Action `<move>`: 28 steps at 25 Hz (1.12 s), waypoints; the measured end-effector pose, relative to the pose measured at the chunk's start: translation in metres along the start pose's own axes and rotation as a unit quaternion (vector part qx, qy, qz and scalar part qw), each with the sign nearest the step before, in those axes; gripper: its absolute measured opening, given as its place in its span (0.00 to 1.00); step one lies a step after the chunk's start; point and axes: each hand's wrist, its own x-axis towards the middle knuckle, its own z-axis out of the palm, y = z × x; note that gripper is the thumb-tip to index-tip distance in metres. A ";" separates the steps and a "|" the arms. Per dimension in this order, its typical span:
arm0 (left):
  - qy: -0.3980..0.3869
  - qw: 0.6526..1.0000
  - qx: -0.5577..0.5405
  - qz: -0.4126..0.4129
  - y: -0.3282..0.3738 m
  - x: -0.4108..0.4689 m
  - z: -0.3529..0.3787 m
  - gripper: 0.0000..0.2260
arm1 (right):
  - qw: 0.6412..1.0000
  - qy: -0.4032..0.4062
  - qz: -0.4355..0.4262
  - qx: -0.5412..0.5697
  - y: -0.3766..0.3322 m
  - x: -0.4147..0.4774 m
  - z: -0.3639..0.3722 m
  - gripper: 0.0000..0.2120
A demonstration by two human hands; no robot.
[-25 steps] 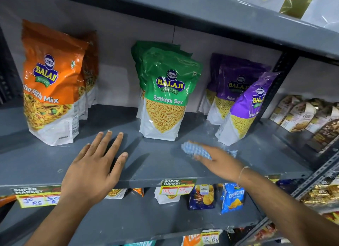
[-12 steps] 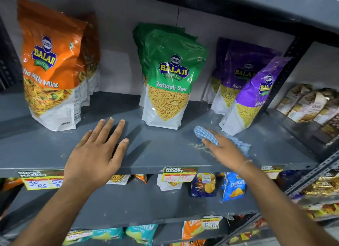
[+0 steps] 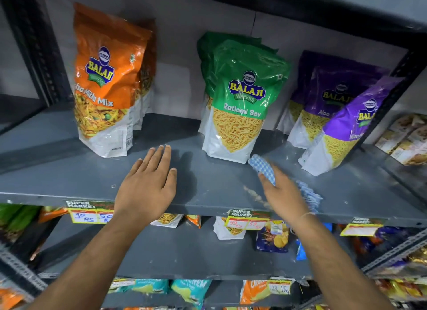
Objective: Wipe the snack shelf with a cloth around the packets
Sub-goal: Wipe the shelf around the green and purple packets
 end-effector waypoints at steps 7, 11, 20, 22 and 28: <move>-0.014 1.000 0.013 0.002 -0.003 0.002 -0.001 0.30 | 0.993 -0.076 -0.082 -0.034 -0.052 -0.011 0.044 0.24; -0.028 0.995 -0.096 -0.012 -0.004 0.002 -0.009 0.33 | 0.971 -0.155 -0.178 -0.030 -0.091 -0.036 0.061 0.25; -0.050 0.967 -0.241 -0.067 0.006 -0.011 -0.035 0.26 | 0.988 0.104 -0.112 -0.030 -0.035 -0.021 0.018 0.19; -0.053 0.965 -0.246 -0.070 0.008 -0.014 -0.039 0.25 | 0.995 0.017 -0.096 -0.012 -0.032 0.001 0.035 0.13; -0.060 0.962 -0.260 -0.065 0.013 -0.016 -0.044 0.25 | 0.989 -0.075 -0.129 -0.003 -0.055 0.015 0.061 0.15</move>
